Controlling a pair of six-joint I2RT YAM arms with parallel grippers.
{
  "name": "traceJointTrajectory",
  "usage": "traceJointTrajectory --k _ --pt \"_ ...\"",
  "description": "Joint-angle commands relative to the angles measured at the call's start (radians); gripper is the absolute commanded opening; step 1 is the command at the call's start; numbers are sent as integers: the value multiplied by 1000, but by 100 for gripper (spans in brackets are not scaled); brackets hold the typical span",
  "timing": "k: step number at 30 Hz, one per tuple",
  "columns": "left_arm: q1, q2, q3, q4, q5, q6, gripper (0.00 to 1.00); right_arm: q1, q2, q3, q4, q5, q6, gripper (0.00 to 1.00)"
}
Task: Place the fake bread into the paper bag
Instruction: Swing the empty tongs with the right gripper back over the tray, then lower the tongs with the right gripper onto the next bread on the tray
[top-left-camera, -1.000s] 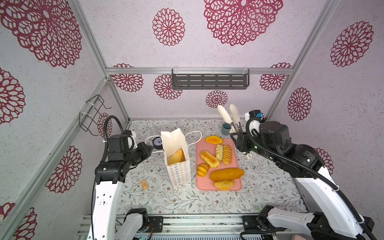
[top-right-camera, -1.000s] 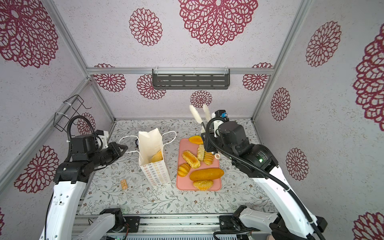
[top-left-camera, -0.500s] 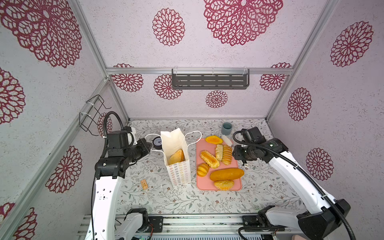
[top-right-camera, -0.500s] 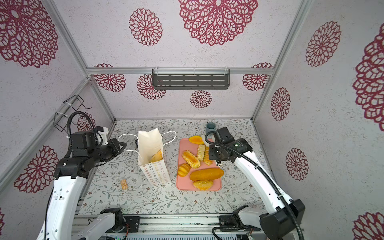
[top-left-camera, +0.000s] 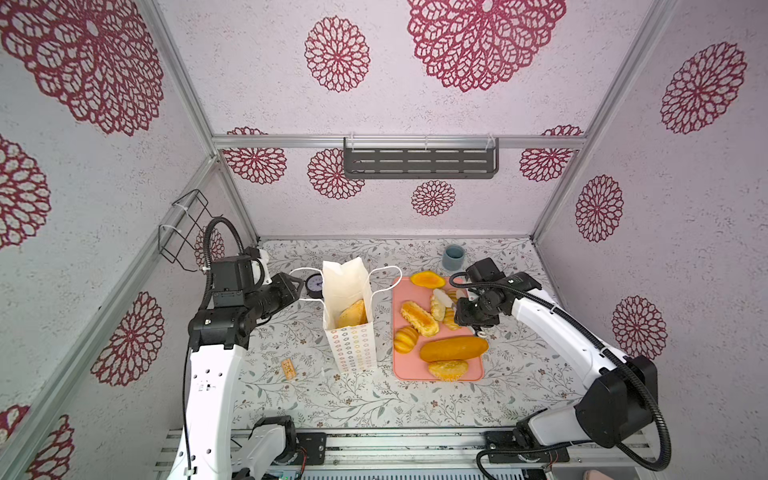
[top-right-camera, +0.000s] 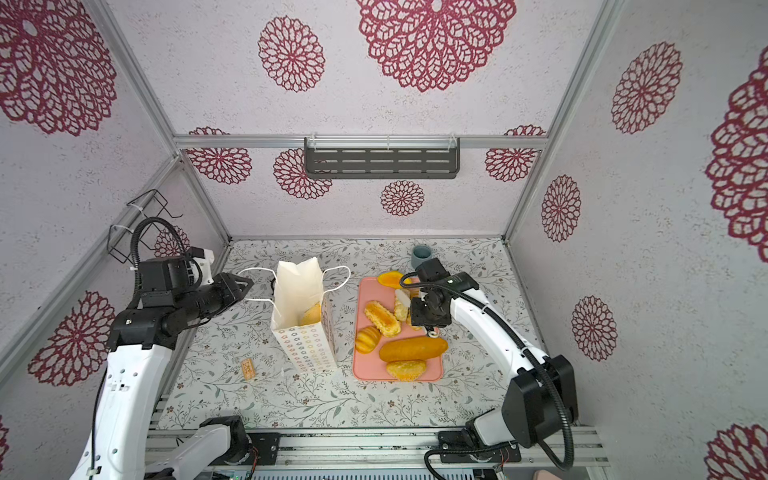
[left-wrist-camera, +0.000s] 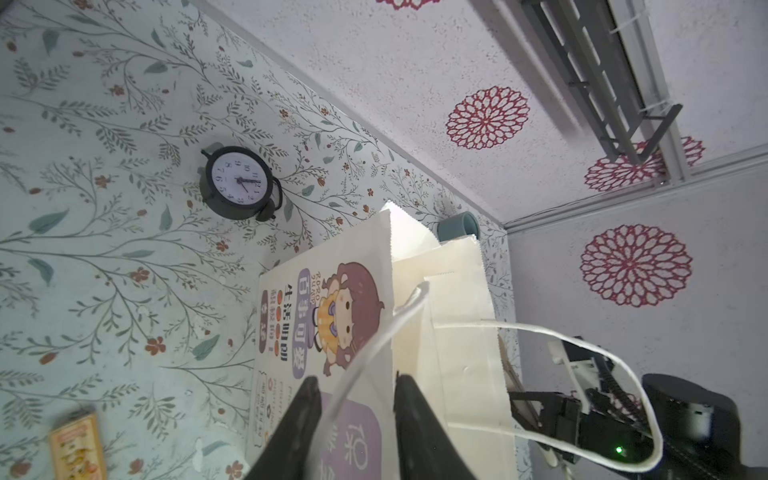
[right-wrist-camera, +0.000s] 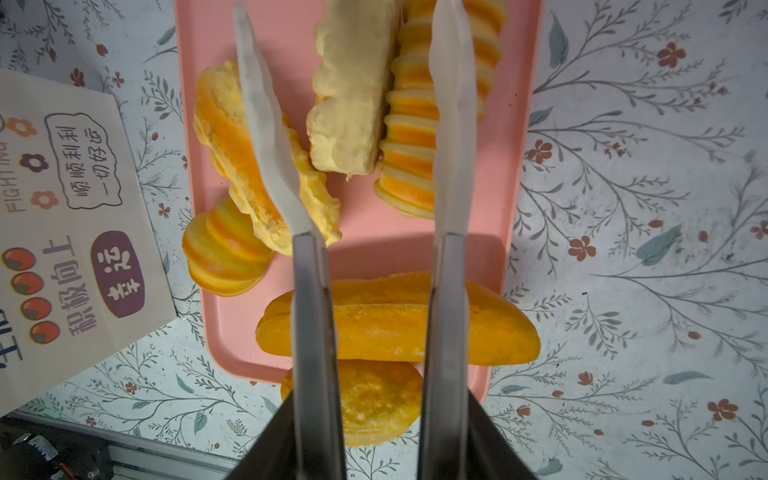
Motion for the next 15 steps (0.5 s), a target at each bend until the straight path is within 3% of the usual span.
traceJointTrajectory --k 1,15 --pt "6 -15 -24 38 14 1 42 -6 8 40 5 -24 -17 48" --pt "15 -37 -54 30 17 23 60 -6 95 72 14 -47 4 45"
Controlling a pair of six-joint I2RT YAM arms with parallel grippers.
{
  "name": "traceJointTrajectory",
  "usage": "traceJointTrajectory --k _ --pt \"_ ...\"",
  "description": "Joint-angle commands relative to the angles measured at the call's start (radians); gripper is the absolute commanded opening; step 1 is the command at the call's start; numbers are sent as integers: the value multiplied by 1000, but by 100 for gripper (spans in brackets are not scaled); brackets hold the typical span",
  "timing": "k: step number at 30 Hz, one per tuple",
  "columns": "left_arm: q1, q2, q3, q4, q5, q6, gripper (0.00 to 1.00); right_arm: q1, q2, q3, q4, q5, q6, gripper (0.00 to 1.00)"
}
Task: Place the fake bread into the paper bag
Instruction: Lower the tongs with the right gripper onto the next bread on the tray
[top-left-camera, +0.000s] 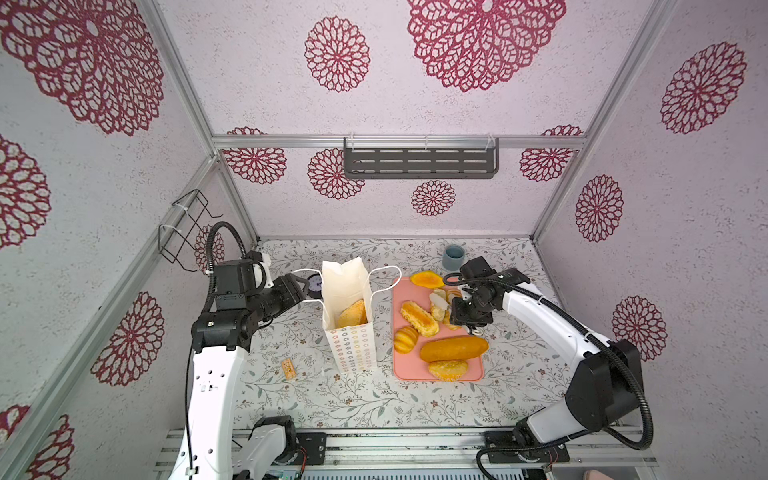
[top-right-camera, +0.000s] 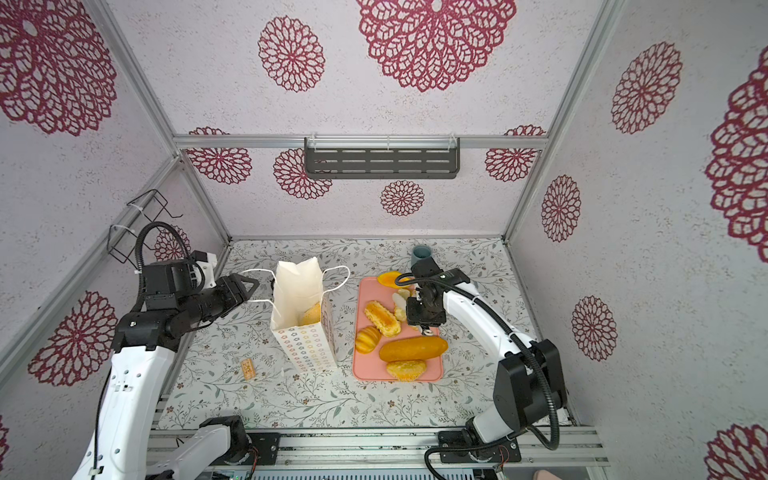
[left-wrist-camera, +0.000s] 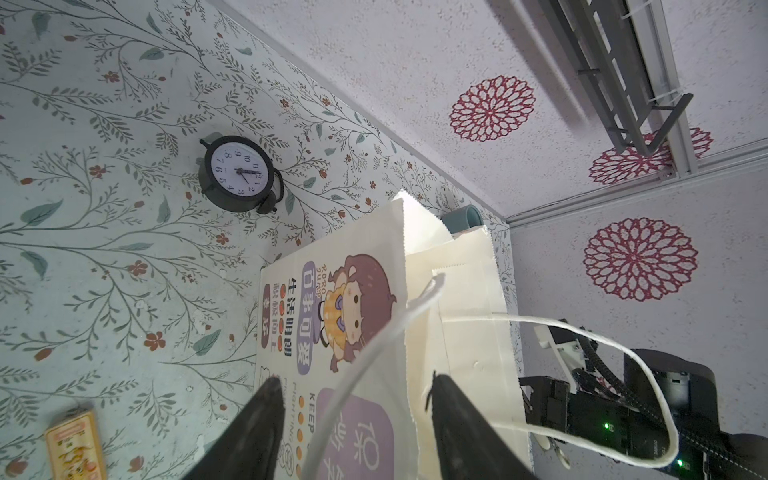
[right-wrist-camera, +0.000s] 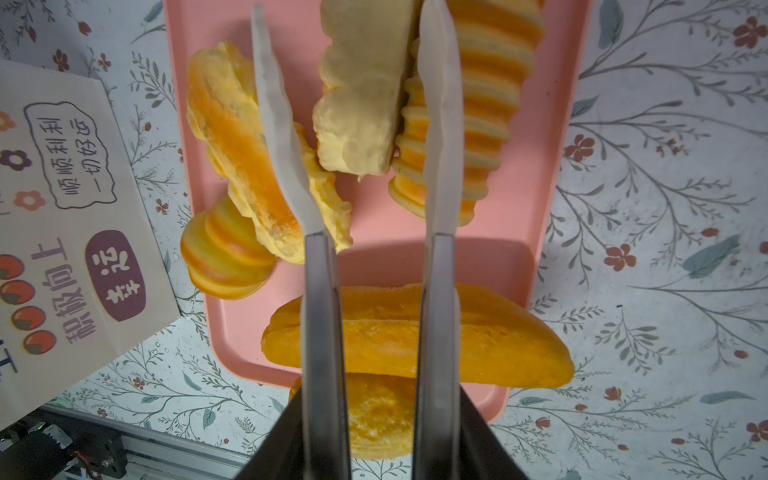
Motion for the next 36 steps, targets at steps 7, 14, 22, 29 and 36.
traceJointTrajectory --k 7,14,22,29,36 --pt "18 -29 -36 18 6 25 62 -4 41 62 6 -6 9 45" --pt "28 -35 -59 25 13 26 63 -4 76 81 9 -8 7 43" --pt "42 -36 -82 25 24 32 64 -5 115 94 11 3 1 43" --pt "48 -40 -71 26 35 30 63 -4 107 111 16 1 9 33" --pt "50 -39 -65 38 77 22 60 -4 54 105 31 -7 26 23"
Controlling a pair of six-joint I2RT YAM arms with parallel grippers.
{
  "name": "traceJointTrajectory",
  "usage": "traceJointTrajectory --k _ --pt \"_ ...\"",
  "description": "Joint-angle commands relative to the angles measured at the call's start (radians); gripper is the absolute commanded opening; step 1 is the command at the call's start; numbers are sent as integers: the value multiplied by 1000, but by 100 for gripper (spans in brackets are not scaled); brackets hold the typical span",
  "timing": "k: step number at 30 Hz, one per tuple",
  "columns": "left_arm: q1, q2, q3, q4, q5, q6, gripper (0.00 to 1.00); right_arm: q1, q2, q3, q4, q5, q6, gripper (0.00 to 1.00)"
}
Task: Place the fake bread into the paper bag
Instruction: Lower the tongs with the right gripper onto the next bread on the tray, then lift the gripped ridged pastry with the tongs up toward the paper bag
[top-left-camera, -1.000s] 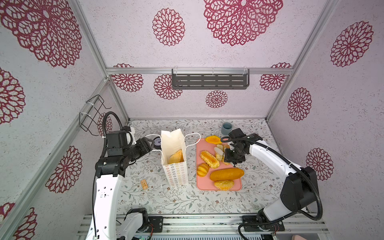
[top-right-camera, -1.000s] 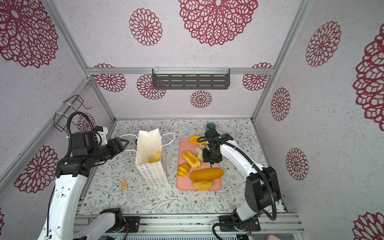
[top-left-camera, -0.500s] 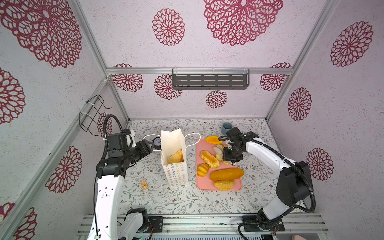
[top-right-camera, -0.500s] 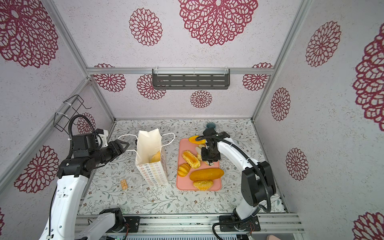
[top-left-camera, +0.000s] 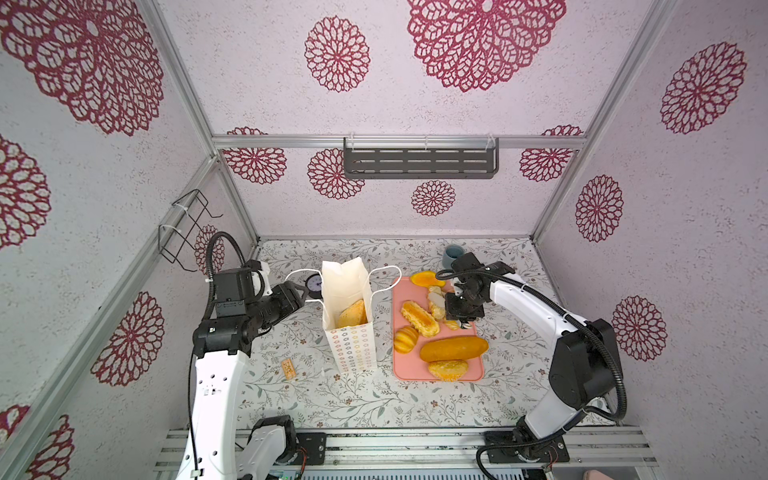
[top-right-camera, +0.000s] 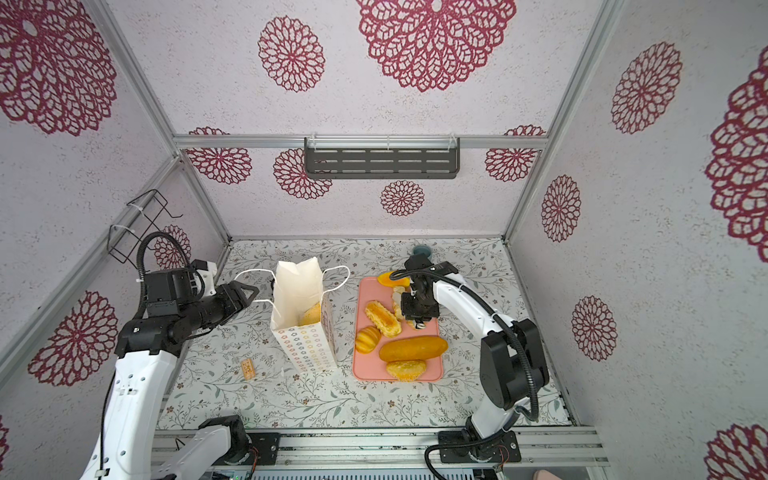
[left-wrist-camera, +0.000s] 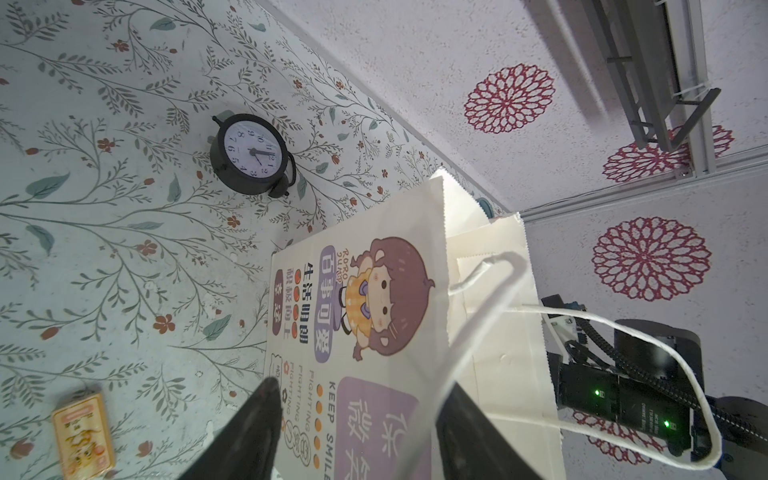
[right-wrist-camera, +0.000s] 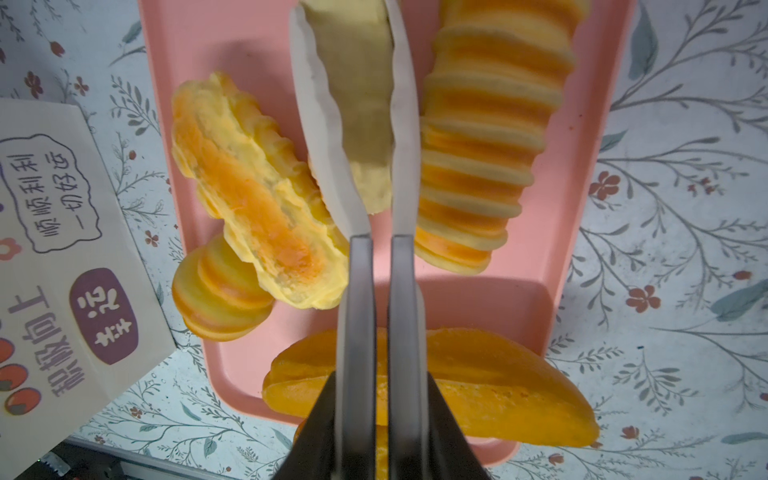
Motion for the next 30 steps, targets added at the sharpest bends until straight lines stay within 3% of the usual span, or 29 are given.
traceJointTrajectory --k 1,15,30 --pt "8 -10 14 29 40 8 60 -4 -78 27 12 -8 21 22" --pt "8 -29 14 31 74 -23 51 -5 -198 14 50 -28 51 14" --pt "9 -43 15 47 72 -51 61 -6 -360 123 66 -61 61 12"
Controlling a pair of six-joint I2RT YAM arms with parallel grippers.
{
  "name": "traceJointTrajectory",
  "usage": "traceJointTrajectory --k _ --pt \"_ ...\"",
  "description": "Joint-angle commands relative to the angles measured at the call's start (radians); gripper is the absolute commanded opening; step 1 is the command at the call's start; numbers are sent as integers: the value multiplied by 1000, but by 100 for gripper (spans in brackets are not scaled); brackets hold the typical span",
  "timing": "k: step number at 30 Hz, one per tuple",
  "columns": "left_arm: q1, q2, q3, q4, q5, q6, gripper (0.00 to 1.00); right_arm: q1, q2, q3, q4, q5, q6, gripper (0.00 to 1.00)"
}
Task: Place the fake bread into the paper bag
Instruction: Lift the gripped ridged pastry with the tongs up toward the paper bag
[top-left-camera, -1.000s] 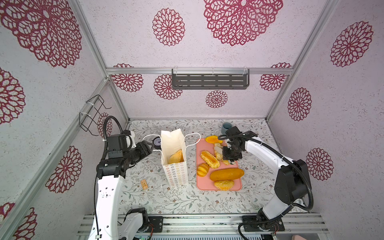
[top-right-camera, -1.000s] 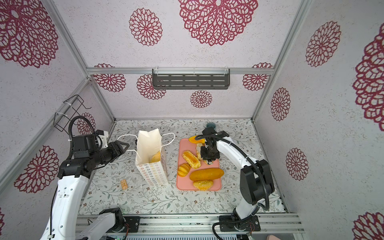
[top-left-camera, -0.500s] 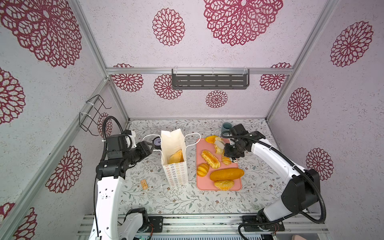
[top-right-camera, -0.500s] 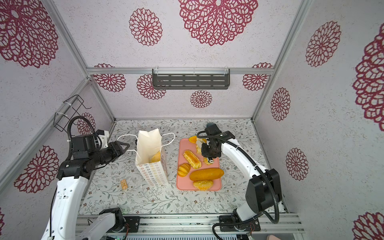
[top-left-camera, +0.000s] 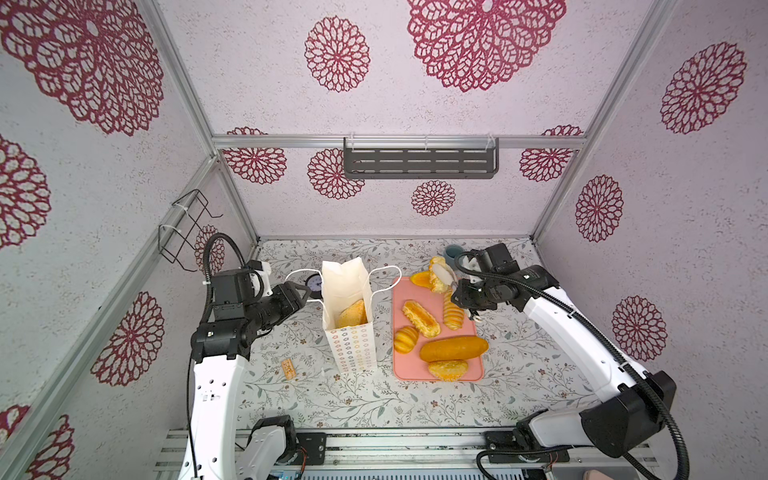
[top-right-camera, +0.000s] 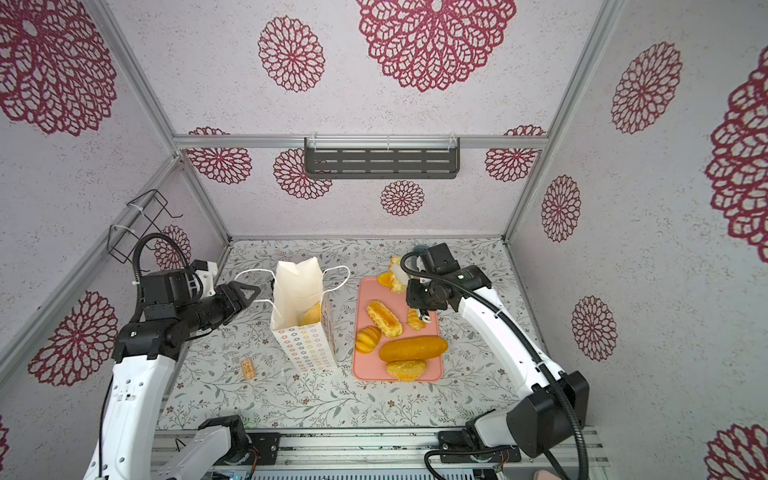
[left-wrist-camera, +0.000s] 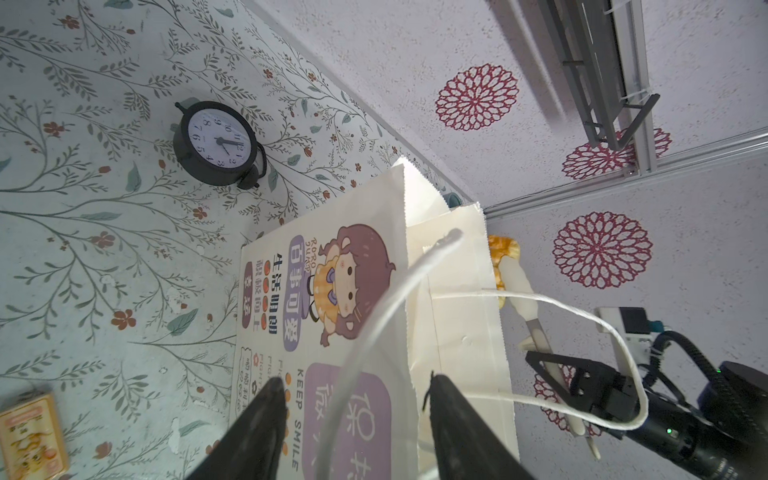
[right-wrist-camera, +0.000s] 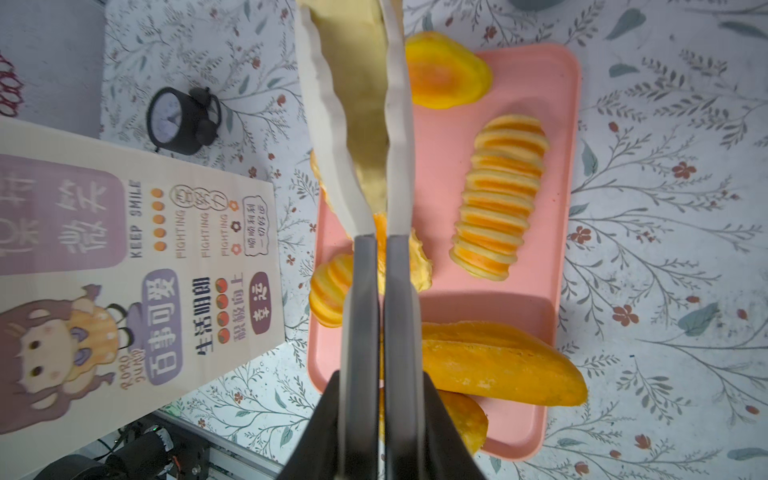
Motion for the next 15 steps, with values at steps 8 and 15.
traceJointTrajectory --k 8,15 --pt "7 -19 15 38 2 -13 78 -7 -128 180 113 -124 19 11" --pt "7 -27 24 43 -6 -29 74 -1 -133 202 255 -346 51 12"
